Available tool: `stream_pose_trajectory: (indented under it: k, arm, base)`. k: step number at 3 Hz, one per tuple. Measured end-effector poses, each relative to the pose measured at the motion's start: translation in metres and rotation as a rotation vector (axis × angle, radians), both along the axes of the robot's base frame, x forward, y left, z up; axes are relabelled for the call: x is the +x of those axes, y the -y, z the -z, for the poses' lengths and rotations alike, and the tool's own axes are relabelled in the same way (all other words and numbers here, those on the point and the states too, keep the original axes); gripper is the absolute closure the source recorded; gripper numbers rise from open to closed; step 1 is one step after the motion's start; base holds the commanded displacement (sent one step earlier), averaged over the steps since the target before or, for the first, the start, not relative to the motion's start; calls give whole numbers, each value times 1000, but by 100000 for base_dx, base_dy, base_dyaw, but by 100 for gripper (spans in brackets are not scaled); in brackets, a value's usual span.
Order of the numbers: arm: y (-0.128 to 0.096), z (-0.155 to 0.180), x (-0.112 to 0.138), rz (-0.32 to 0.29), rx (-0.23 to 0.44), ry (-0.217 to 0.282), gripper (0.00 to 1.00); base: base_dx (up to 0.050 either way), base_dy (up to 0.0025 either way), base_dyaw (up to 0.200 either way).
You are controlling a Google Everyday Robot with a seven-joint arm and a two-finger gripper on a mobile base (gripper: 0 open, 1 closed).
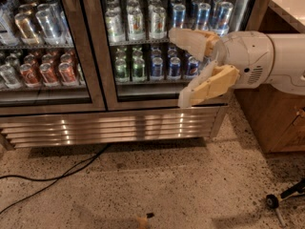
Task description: Open right fridge door
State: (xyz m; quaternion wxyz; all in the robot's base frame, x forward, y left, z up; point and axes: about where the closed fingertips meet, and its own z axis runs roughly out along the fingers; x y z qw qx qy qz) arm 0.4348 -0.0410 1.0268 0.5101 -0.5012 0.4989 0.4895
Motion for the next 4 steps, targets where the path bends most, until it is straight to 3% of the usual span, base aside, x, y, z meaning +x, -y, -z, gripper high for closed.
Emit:
stream_pose_trajectory:
  k: [1,3,4]
  arm:
    - [-20,-17,58,36,14,-32,0]
    - [-20,-17,58,36,14,-32,0]
    - [-20,-17,58,36,14,-32,0]
  base:
    - [0,0,0]
    - [4953,-2,54]
    - [2488,217,17407]
